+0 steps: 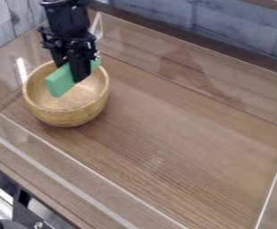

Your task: Put green stick into wooden bowl

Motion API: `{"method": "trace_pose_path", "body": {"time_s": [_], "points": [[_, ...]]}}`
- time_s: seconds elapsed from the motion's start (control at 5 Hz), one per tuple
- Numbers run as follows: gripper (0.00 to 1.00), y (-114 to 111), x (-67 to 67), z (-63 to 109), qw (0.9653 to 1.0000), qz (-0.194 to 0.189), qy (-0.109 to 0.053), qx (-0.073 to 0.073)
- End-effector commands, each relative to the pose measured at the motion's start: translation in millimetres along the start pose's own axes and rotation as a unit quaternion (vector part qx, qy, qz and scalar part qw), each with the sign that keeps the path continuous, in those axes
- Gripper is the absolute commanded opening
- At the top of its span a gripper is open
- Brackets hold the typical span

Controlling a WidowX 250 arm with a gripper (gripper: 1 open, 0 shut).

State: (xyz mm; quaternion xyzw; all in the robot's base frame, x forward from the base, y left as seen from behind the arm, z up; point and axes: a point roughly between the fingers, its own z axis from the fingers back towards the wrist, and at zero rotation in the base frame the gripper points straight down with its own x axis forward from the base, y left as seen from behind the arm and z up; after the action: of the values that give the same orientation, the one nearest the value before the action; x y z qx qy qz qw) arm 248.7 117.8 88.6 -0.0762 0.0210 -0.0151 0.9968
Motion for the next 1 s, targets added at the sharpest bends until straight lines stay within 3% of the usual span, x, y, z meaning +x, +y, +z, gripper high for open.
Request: {"method": "trace_pose_path", "body": {"time_s": [0.0,0.2,0.4,0.6,0.8], "points": [[0.0,2,12.4,6.9,0.9995,0.02,-0.021,0.012],[0.0,4,17.5,3.2,0.9987,0.043,-0.024,0.01],[1.0,11,19.1,4.0,0.9977,0.064,-0.022,0.008],[1.0,18,20.4,5.0,0.9962,0.084,-0.02,0.005],[1.0,8,8.6,15.2,0.9968,0.078,-0.017,0.0]]}}
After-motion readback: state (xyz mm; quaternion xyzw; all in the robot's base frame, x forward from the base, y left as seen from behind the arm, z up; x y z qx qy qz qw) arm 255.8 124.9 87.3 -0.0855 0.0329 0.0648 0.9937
